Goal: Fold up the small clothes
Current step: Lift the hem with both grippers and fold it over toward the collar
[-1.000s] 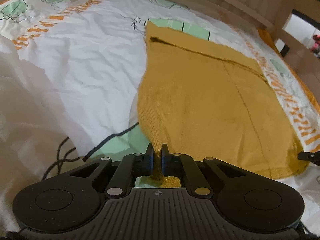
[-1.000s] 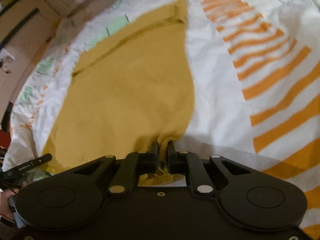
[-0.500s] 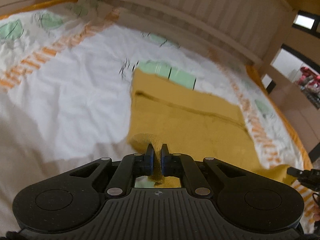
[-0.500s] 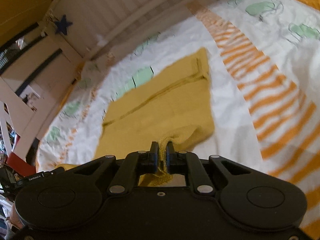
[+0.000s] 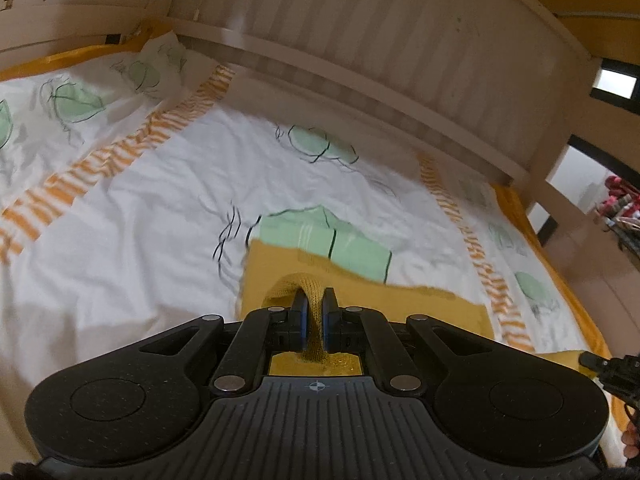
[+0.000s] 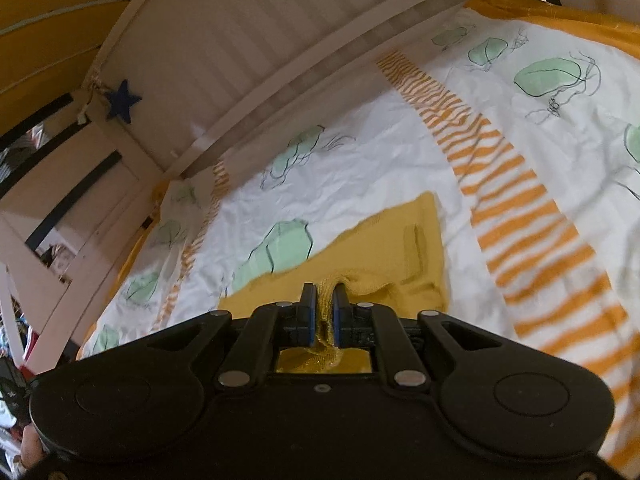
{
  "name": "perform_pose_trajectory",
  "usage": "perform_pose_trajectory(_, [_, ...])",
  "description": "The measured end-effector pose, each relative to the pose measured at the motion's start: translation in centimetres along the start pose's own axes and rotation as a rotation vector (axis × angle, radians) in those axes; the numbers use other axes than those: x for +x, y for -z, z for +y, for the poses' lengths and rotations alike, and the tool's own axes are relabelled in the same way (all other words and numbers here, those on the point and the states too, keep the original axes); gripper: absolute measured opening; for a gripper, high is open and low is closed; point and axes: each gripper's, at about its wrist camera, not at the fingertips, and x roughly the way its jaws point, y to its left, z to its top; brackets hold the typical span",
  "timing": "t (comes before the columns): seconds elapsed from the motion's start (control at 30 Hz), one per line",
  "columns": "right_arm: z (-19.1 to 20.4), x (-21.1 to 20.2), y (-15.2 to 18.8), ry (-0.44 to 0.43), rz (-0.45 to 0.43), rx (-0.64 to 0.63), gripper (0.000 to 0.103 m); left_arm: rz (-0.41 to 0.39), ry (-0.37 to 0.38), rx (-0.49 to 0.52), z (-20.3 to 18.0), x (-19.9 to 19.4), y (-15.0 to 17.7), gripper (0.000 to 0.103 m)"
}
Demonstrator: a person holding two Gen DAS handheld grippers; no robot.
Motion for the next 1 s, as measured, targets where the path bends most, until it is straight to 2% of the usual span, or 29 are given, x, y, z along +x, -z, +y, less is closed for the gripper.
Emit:
perform_pose_trajectory(0.33, [-2.4,8.1,-3.7,0.057,0.012,0.024,0.015,0.017,-0.05,-0.001,0.5,7.7,-2.7,0.006])
perform_pose_trajectory(0.57, [-3.7,13.1,-4.8,0.093,0.042,0.016,0.015,0.058,-0.087,-0.031,1.6,13.0,-2.9,0.006])
perform_pose_trajectory(0.8, [-5.1,16.4,-5.0,0.125,0.061,0.016,0.015,0.108,-0.12,-0.058,2.5,17.1,-2.7,0.006])
perform_pose_trajectory(1.0, [-5.7,17.7,-4.9,0.153,0.067,-0.016,0.015,0.129,-0.14,-0.043,2.4,18.9,-2.3,0.006])
